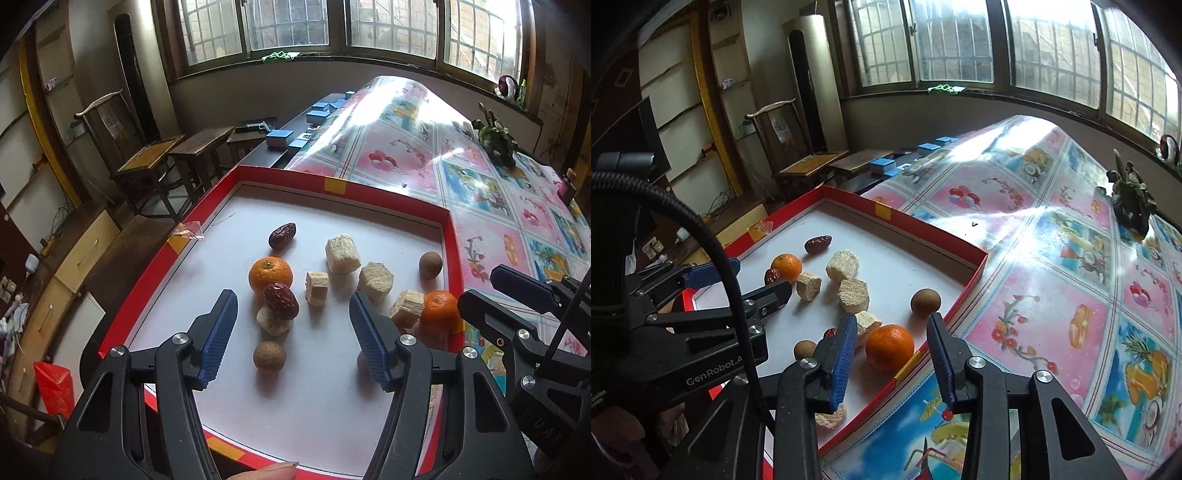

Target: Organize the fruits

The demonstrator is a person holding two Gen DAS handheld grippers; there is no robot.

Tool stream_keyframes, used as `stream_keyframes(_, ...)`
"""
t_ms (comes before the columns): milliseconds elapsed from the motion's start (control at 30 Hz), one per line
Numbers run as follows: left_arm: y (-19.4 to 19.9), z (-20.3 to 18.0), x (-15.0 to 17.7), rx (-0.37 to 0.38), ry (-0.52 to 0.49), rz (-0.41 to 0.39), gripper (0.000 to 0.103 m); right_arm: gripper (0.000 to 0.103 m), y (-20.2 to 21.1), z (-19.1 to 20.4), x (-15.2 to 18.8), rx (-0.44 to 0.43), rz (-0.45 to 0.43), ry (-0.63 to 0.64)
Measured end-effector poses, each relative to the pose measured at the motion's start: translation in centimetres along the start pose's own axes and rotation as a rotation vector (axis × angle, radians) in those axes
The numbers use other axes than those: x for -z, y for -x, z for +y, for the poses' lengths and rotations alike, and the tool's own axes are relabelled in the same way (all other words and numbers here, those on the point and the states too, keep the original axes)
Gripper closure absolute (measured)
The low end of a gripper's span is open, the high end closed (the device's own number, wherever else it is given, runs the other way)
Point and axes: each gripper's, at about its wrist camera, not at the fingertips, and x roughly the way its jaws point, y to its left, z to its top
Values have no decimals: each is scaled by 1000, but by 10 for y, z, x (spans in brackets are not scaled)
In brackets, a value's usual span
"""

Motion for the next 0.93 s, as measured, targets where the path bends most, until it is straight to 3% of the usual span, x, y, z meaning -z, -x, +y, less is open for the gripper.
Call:
stream_keyframes(333, 24, -10, 3, 7, 2, -43, 40, 59, 23, 2, 13, 13, -44, -15)
stream_keyframes(933, 28, -25, 3, 25, -15, -52, 40, 59, 36, -18, 22, 24, -45, -42)
